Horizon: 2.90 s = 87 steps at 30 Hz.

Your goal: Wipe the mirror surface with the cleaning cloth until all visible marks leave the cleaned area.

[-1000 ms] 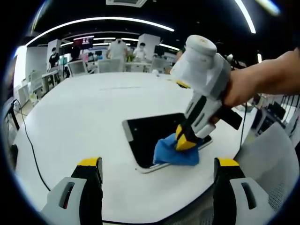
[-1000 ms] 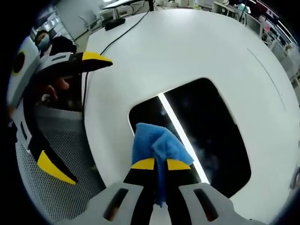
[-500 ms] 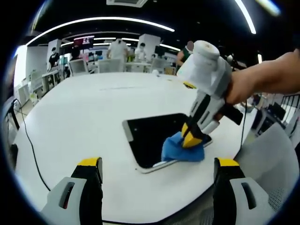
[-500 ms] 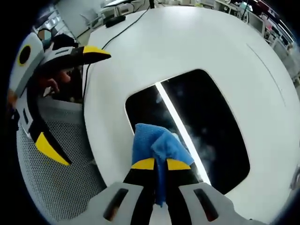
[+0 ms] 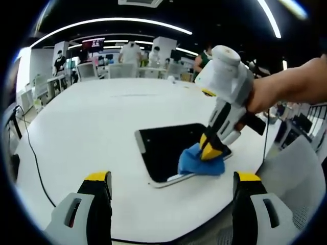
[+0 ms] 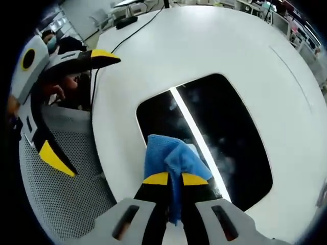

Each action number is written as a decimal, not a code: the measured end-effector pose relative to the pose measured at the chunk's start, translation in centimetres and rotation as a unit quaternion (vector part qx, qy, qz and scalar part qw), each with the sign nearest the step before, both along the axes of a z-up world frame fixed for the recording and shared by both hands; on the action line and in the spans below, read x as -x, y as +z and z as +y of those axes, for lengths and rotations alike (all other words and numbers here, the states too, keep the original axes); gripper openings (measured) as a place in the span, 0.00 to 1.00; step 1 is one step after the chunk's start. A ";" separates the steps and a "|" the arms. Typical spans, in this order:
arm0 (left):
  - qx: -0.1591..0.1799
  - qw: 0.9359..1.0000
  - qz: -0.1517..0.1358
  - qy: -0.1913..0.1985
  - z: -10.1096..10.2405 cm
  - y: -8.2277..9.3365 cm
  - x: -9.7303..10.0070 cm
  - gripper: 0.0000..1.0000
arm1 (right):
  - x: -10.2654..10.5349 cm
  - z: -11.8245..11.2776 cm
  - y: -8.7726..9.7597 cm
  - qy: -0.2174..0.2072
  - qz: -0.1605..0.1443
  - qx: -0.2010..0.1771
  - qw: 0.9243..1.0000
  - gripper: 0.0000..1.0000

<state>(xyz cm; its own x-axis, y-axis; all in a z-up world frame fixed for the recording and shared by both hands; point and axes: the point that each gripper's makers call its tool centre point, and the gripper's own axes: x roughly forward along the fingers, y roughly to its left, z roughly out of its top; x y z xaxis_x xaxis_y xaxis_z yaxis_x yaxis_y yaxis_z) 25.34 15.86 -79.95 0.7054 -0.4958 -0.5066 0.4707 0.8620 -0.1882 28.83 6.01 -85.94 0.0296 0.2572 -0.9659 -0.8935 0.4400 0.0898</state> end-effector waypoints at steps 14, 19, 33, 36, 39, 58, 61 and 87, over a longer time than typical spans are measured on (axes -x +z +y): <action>0.007 1.000 0.000 0.000 -0.1 0.1 0.0 0.99 | -0.3 0.0 -0.1 0.021 0.038 0.004 0.999 0.00; 0.009 1.000 -0.001 0.002 0.0 0.1 -0.1 0.99 | -0.3 0.0 -0.1 0.026 0.066 -0.004 0.997 0.00; 0.006 1.000 0.003 -0.003 -0.1 -0.1 0.0 0.99 | -0.2 0.2 -0.2 0.009 0.152 -0.001 0.988 0.00; 0.003 1.000 0.003 -0.002 0.0 -0.3 -0.1 0.99 | -0.1 0.1 0.0 0.018 0.162 0.001 0.987 0.00; 0.006 1.000 0.001 0.000 0.0 -0.3 -0.3 0.99 | 0.0 0.1 0.2 0.016 0.177 0.001 0.984 0.00; 0.004 1.000 0.004 -0.005 -0.2 -0.7 -0.2 0.99 | -5.8 -0.6 0.7 0.024 0.149 0.021 0.988 0.00; 0.005 1.000 0.004 -0.003 -0.2 -0.7 -0.3 0.99 | -7.0 -0.8 0.6 0.035 0.136 0.028 0.990 0.00; -0.004 1.000 0.000 0.003 0.1 -0.5 -0.4 0.99 | -11.9 -0.4 0.2 0.058 0.049 0.024 0.997 0.00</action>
<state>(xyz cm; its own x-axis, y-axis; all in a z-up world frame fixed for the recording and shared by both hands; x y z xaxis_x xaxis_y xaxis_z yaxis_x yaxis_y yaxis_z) 25.71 15.99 -80.49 0.7084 -0.4865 -0.5114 0.4648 0.8668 -0.1807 40.77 5.57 -85.75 -0.0928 0.2076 -0.9738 -0.9268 0.3394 0.1607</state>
